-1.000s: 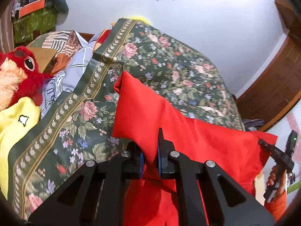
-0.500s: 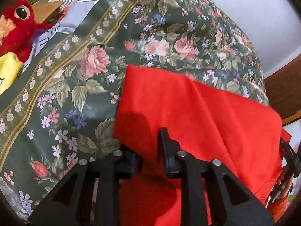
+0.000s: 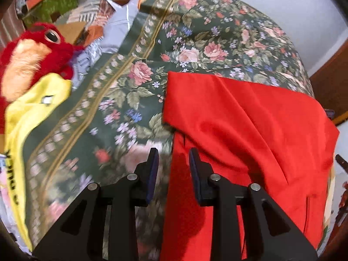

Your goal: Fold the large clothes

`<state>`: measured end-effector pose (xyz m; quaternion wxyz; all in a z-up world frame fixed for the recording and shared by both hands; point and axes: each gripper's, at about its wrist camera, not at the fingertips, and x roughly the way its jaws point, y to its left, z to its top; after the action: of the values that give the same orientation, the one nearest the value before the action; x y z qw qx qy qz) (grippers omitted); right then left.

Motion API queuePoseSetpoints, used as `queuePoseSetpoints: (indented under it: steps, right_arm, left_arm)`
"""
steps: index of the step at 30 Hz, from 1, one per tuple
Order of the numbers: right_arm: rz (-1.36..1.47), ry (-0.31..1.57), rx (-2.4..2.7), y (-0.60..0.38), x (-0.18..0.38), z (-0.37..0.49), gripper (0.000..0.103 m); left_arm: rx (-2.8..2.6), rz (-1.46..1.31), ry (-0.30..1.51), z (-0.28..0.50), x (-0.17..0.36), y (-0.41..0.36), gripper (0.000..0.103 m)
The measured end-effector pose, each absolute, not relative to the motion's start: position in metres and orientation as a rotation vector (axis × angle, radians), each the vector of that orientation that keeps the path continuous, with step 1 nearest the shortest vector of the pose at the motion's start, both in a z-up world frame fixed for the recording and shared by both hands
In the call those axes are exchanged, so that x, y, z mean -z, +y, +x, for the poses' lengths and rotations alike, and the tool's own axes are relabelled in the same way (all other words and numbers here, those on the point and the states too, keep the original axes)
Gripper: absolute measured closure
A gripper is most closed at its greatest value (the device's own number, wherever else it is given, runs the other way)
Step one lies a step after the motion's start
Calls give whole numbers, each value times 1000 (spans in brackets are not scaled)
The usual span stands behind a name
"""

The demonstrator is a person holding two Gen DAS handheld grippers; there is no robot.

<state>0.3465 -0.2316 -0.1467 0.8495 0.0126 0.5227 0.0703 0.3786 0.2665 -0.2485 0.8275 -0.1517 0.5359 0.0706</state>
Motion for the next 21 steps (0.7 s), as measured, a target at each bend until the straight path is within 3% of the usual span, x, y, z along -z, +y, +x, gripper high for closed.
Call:
queuePoseSetpoints:
  steps: [3, 5, 14, 21]
  right_arm:
    - [-27, 1068, -168, -232, 125, 317, 36]
    - [-43, 1043, -179, -232, 115, 303, 26]
    - [-46, 999, -234, -238, 85, 244, 25]
    - [-38, 1057, -275, -237, 105, 211, 25]
  left_arm:
    - [-139, -311, 1119, 350, 229, 262, 74]
    - [-134, -309, 1103, 330, 217, 259, 71]
    - [-123, -276, 1049, 233, 195, 244, 49]
    - [-123, -346, 1103, 181, 229, 239, 49]
